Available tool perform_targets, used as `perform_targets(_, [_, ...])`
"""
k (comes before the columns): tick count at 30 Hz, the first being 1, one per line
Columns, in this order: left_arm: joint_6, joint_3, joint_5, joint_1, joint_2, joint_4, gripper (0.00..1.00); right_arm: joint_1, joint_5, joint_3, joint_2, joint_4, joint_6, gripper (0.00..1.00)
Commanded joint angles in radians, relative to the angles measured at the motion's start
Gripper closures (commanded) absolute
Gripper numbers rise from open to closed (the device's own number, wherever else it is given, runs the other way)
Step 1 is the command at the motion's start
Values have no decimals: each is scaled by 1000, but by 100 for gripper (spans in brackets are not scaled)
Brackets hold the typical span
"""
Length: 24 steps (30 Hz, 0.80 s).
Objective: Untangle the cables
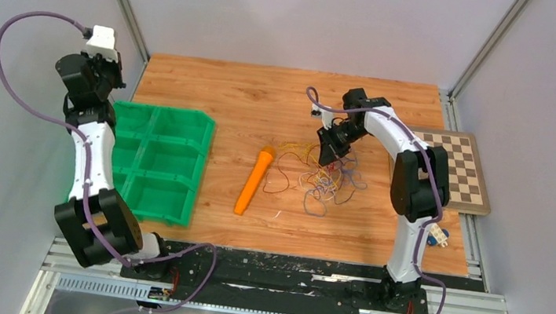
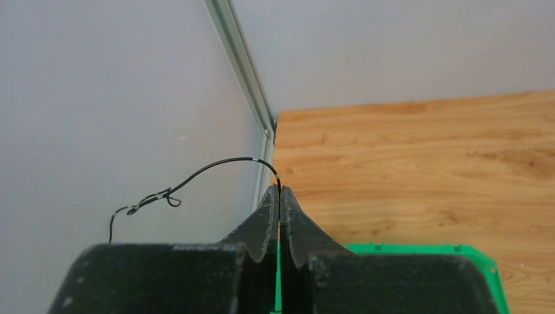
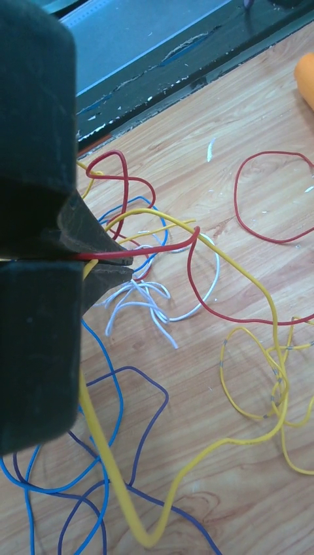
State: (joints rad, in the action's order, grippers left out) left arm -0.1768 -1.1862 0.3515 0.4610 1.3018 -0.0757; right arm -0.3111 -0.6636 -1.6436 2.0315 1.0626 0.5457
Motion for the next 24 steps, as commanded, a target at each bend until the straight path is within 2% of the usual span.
perform_targets(1, [-67, 54, 45, 13, 111, -70, 100, -2, -5, -60, 35, 70, 54, 100])
perform_targets(9, [-123, 83, 40, 12, 216, -67, 100, -1, 13, -75, 52, 84, 65, 100])
perform_targets(13, [-121, 86, 90, 13, 247, 28, 100, -1, 11, -68, 57, 83, 67, 100])
perform_targets(15, [-88, 93, 72, 13, 261, 99, 100, -2, 17, -66, 58, 85, 72, 100])
perform_targets(18, [-37, 159, -11, 13, 209, 88, 100, 0, 26, -59, 54, 84, 79, 100])
perform_targets(21, [-19, 282, -46, 12, 124, -9, 100, 0, 22, -49, 53, 85, 77, 100])
perform_targets(24, [-17, 330, -77, 9, 57, -23, 100, 1, 22, -47, 58, 85, 75, 100])
